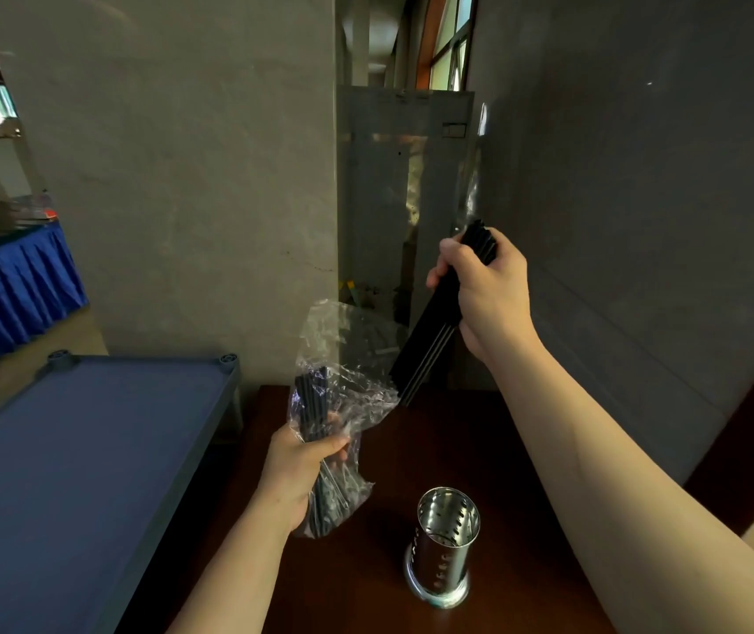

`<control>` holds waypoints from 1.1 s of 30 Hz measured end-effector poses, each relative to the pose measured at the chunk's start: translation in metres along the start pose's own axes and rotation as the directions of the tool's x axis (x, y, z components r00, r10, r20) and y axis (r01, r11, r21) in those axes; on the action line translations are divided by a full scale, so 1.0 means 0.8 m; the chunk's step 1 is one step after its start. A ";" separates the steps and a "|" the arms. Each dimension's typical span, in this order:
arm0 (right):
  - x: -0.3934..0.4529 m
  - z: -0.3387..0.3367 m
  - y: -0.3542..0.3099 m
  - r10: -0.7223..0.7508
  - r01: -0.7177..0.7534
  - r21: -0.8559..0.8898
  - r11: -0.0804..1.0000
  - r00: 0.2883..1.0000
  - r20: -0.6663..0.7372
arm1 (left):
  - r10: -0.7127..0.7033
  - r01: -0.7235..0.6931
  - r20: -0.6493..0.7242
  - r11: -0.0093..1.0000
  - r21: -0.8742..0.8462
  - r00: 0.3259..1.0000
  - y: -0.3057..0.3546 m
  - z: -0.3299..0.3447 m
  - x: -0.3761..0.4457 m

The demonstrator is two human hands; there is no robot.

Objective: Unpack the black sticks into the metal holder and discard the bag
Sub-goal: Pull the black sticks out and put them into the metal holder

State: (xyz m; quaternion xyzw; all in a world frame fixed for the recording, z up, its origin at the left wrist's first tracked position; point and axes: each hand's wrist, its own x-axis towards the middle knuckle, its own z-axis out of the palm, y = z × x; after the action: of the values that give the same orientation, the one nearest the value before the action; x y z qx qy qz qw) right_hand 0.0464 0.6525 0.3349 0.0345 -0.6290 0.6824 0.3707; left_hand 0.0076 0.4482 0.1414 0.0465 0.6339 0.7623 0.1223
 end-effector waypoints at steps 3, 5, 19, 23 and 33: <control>0.001 -0.011 0.000 -0.037 0.036 -0.033 0.999 0.999 -0.037 | 0.003 -0.005 -0.085 1.000 -0.023 0.996 -0.002 -0.003 0.008; 0.000 -0.019 0.003 -0.055 0.052 -0.065 0.997 0.998 -0.044 | 0.018 -0.022 -0.102 0.999 -0.041 0.995 0.000 -0.001 0.012; -0.056 -0.072 0.092 0.026 -0.035 -0.271 0.962 0.999 -0.036 | 0.103 -0.105 -0.019 0.990 -0.099 0.994 -0.004 0.029 0.006; -0.065 -0.088 0.116 0.047 -0.059 -0.308 0.950 0.998 -0.046 | 0.094 -0.099 -0.051 0.991 -0.086 0.994 -0.015 0.027 0.003; -0.095 -0.112 0.184 0.134 -0.134 -0.381 0.915 0.991 -0.028 | 0.107 -0.110 -0.070 0.993 -0.052 0.992 -0.030 0.025 0.001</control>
State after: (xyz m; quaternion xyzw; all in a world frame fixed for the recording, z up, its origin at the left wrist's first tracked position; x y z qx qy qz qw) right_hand 0.0579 0.7065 0.1544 -0.0819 -0.7505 0.5708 0.3230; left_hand 0.0145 0.4712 0.1214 0.0521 0.6127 0.7863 0.0608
